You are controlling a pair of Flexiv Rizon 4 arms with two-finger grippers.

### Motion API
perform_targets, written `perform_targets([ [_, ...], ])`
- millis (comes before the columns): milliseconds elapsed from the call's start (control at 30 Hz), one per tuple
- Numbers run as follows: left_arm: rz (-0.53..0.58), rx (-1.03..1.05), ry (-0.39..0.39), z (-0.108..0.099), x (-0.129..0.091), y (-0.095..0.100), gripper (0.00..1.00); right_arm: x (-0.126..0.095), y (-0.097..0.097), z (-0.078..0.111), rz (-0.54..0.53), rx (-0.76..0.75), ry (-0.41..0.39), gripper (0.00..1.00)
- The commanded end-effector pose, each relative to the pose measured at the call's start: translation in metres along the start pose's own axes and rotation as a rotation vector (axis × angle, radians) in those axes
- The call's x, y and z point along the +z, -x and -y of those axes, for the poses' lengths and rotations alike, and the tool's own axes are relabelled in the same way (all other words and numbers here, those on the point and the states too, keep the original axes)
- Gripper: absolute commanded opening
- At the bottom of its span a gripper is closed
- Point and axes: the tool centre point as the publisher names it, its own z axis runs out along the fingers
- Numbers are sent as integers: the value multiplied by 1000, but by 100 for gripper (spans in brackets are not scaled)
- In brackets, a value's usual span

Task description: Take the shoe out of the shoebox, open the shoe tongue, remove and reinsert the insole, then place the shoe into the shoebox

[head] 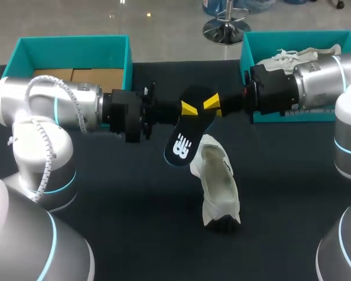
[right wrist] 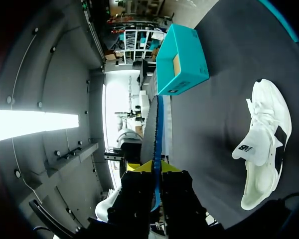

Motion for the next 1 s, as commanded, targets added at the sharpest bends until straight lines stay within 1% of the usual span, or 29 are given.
perform_targets([
  [33,2,1,-8,4,2,-1,0,3,0,-1,1,0,0,0],
  [167,-3,7,-19,7,1,-1,0,3,0,-1,1,0,0,0],
  [433,-3,15,-17,8,-7,2,0,3,0,-1,1,0,0,0],
  [467,-2,17,-15,8,-8,2,0,3,0,-1,1,0,0,18],
  [500,-2,18,-14,8,-9,2,0,3,0,-1,1,0,0,43],
  [533,-1,19,-12,8,-10,3,0,3,0,-1,1,0,0,100],
  [767,-3,22,-6,9,-16,1,0,1,1,-1,7,2,4,100],
  [900,-1,21,-5,8,-20,-1,0,-5,3,-1,6,18,37,100],
  [1000,-4,13,-9,9,-22,-4,0,-12,3,-2,4,26,68,100],
])
